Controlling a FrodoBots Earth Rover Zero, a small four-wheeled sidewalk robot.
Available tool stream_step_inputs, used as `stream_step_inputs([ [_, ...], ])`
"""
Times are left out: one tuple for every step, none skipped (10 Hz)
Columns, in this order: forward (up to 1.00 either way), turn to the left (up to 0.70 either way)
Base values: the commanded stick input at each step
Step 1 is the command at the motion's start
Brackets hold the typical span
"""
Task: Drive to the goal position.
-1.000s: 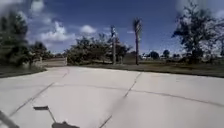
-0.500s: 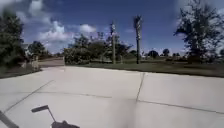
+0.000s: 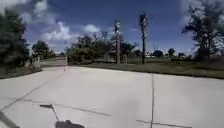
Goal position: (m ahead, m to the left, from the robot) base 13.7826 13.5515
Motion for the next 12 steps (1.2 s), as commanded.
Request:
stream_step_inputs([
  [0.85, 0.22],
  [0.85, 0.06],
  [0.85, 0.00],
  [0.85, 0.00],
  [0.85, 0.00],
  [0.85, 0.00],
  [0.85, 0.00],
  [0.85, 0.00],
  [0.85, 0.00],
  [0.85, 0.00],
  [0.85, 0.00],
  [0.85, 0.00],
])
